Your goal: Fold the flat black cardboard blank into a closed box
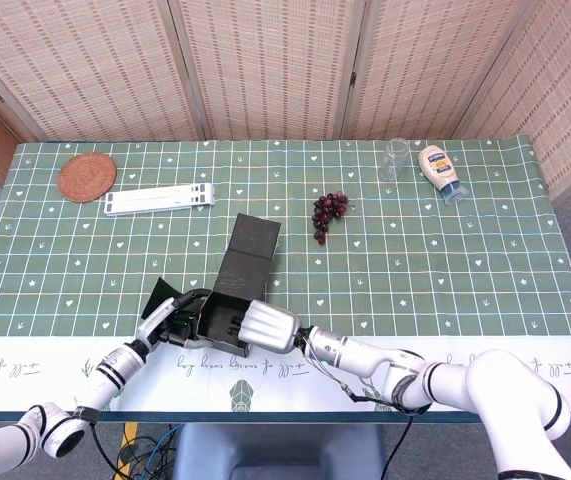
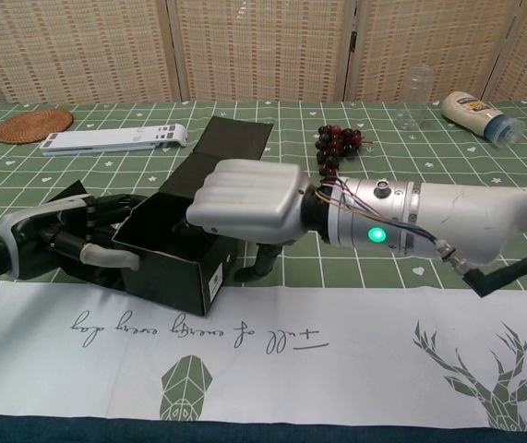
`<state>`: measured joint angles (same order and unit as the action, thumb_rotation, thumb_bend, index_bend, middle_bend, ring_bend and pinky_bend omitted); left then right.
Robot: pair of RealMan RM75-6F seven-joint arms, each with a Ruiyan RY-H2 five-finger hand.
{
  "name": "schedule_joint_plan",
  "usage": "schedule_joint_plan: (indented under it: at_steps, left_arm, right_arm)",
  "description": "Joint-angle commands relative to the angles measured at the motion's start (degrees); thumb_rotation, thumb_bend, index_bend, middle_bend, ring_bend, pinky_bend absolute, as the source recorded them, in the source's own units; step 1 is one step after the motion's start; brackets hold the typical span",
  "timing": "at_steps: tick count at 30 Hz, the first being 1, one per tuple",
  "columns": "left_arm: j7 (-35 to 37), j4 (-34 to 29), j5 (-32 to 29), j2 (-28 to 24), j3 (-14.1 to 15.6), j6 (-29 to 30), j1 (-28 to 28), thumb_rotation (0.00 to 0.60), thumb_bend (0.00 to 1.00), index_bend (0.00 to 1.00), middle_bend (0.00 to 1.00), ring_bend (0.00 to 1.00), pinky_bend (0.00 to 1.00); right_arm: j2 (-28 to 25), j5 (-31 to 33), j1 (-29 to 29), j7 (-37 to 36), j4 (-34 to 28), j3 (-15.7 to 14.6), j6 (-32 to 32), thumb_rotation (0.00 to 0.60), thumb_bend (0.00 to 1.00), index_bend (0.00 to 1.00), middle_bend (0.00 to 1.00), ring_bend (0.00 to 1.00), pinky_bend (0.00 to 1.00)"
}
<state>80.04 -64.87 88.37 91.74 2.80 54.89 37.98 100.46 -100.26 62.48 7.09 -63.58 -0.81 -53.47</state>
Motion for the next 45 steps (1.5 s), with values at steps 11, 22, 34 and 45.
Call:
schedule_joint_plan:
  at_steps: [11, 22, 34, 45]
  left_arm:
    - [0.4, -0.2, 0.4, 0.1, -0.1, 0.1, -0.3, 0.600, 0.11, 0.21, 0.17, 0.62, 0.71]
    - [-0.7, -1.9, 0.4, -0.8, -0.2, -0.2, -0.4, 0.600, 0.11, 0.19, 0.17, 0.62, 0.71]
    - [-3.4, -3.9, -0.1, -2.2, -0.9, 1.0, -1.2, 0.600, 0.11, 0.19, 0.17, 0.62, 0.71]
    - [-5.7, -6.1, -0.5, -5.4, -2.0, 4.3, -2.8, 0.600, 0.11, 0.19, 0.17, 0.62, 0.71]
  right_arm:
    - [-1.2, -0.3, 1.5, -1.3, -0.5, 0.5, 1.2, 0.600, 0.37, 0.75, 0.82, 0.80, 1.00]
    - [-4.7, 0.5, 3.1, -1.5, -2.2, 1.5, 3.7, 0.600, 0.16, 0.34, 0.39, 0.75, 1.00]
    - [-6.8, 3.6, -0.5, 1.0, -5.7, 3.3, -0.4, 0.600, 0.08, 0.16, 0.23, 0.73, 1.00]
    - [-14.3, 22.1, -11.7, -0.7, -25.7, 5.1, -0.7, 0.600, 0.05, 0.11, 0.27, 0.73, 1.00]
